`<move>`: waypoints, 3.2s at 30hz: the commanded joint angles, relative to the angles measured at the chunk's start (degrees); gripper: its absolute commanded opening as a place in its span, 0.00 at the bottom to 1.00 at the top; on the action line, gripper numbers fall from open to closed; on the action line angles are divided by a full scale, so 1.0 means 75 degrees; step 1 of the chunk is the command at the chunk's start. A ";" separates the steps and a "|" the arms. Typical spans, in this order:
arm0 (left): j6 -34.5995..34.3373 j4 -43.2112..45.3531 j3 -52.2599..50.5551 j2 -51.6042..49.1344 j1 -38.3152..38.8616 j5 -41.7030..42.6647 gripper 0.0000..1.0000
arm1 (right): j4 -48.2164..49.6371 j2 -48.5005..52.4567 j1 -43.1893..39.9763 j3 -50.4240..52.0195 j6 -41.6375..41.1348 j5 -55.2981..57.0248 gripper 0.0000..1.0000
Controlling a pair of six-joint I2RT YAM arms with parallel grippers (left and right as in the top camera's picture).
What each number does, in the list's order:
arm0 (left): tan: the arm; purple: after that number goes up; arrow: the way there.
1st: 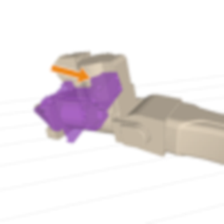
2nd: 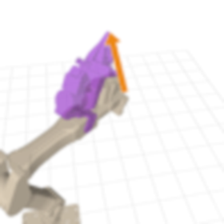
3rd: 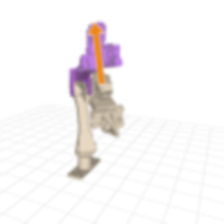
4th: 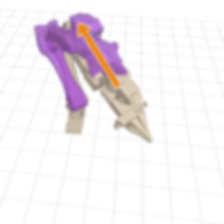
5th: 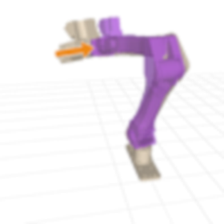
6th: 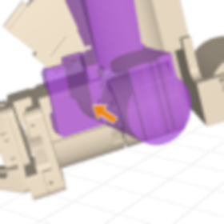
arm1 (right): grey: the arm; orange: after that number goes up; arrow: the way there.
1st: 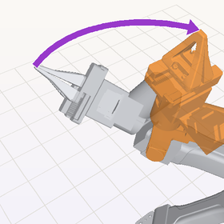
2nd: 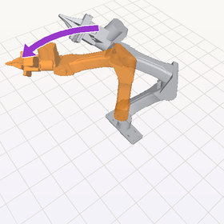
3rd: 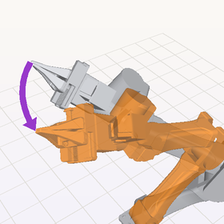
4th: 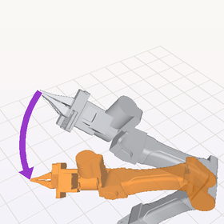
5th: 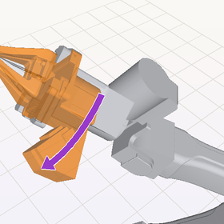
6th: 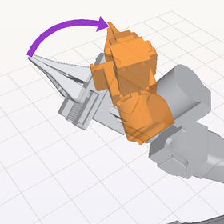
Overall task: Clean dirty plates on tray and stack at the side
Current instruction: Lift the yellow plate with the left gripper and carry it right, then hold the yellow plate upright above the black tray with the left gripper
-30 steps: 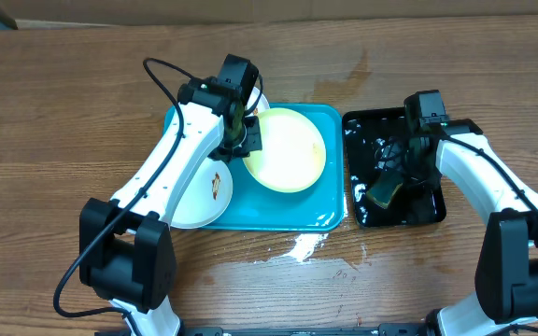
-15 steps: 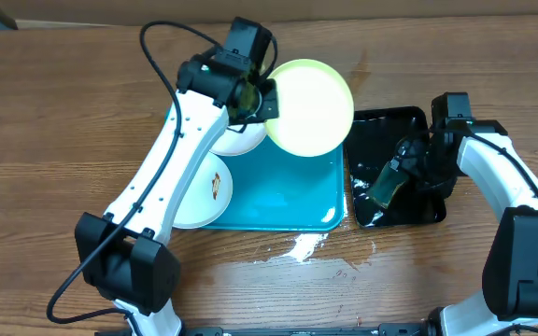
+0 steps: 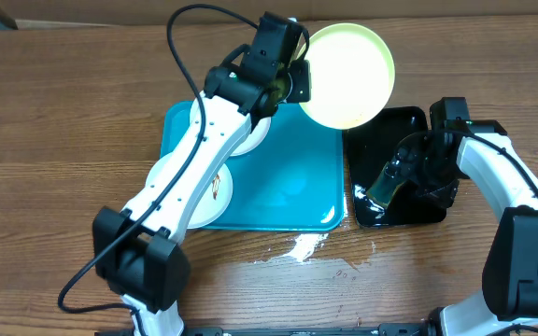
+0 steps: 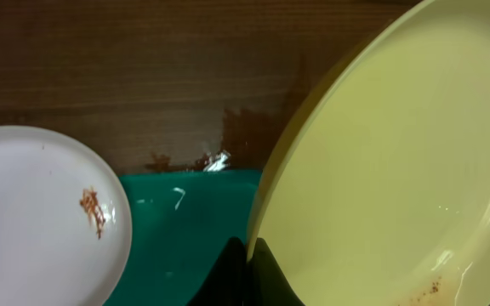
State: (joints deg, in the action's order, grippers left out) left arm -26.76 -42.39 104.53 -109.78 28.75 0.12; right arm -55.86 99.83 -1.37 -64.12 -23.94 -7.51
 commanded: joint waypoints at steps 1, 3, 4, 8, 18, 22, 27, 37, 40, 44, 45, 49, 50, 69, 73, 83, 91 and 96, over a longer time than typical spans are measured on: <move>0.0335 0.0455 0.0187 -0.0423 0.0166 -0.0157 0.04 | 0.0012 0.0017 0.0015 0.0012 0.0044 -0.0035 0.98; 0.0443 0.0731 0.0187 -0.0519 0.0280 -0.0216 0.04 | 0.0026 0.0017 0.0015 0.0012 0.0044 -0.0035 0.98; 0.0522 0.0898 0.0187 -0.0557 0.0347 -0.0274 0.04 | 0.0026 0.0017 0.0015 0.0012 0.0044 -0.0035 0.98; 0.0606 0.1492 0.0187 -0.0755 0.0694 -0.0565 0.04 | 0.0023 0.0017 0.0015 0.0012 0.0044 -0.0020 0.99; 0.1894 0.3077 0.0184 -0.1413 0.1483 -0.1492 0.04 | -0.0012 0.0017 0.0015 0.0012 0.0044 -0.0015 1.00; 0.2515 0.3439 0.0184 -0.1617 0.1661 -0.2055 0.04 | -0.0029 0.0017 0.0015 0.0012 0.0044 -0.0015 1.00; 0.3191 0.3733 0.0184 -0.1690 0.1769 -0.2253 0.04 | -0.0026 0.0017 0.0015 0.0012 0.0044 -0.0015 1.00; 0.4438 0.4674 0.0187 -0.1647 0.2291 -0.3386 0.04 | -0.0291 0.0000 0.0015 -0.0297 0.0052 -0.0038 1.00; 0.4605 0.4841 0.0187 -0.1647 0.2430 -0.4106 0.04 | -0.0790 -0.0067 0.0015 -0.0810 0.0326 -0.0023 1.00; 0.4599 0.4922 0.0187 -0.1647 0.2492 -0.4092 0.04 | -0.1201 -0.0251 0.0015 -0.1413 0.0455 0.0026 1.00; 0.4599 0.4913 0.0187 -0.1647 0.2492 -0.4097 0.04 | -0.1250 -0.0335 0.0015 -0.1547 0.0452 0.0289 1.00; 0.4602 0.4887 0.0187 -0.1647 0.2483 -0.4109 0.04 | -0.1309 -0.0379 0.0015 -0.1547 0.0446 0.0699 1.00; 0.4599 0.4887 0.0187 -0.1647 0.2486 -0.4112 0.04 | -0.1335 -0.0379 0.0015 -0.1539 0.0446 0.0705 1.00; 0.4602 0.5278 0.0187 -0.1647 0.2463 -0.4479 0.04 | 0.0382 -0.0335 -0.0047 -0.0361 0.0391 0.1883 1.00; 0.4602 0.5263 0.0187 -0.1647 0.2463 -0.4485 0.04 | 0.0437 -0.0335 -0.0093 -0.0178 0.0332 0.1725 0.99; 0.4599 0.5246 0.0187 -0.1647 0.2463 -0.4488 0.04 | -0.0175 -0.0335 -0.0090 -0.0102 0.0338 0.0662 0.96; 0.4599 0.5246 0.0184 -0.1647 0.2463 -0.4488 0.04 | -0.0408 -0.0335 -0.0085 -0.0102 0.0399 0.0146 0.96; 0.4599 0.5246 0.0184 -0.1647 0.2463 -0.4500 0.04 | -0.0551 -0.0335 -0.0082 -0.0102 0.0425 0.0119 0.96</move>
State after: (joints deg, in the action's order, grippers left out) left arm 6.68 -3.38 104.60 -122.39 47.53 -32.42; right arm -59.81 98.41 -2.15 -65.23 -20.91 -3.90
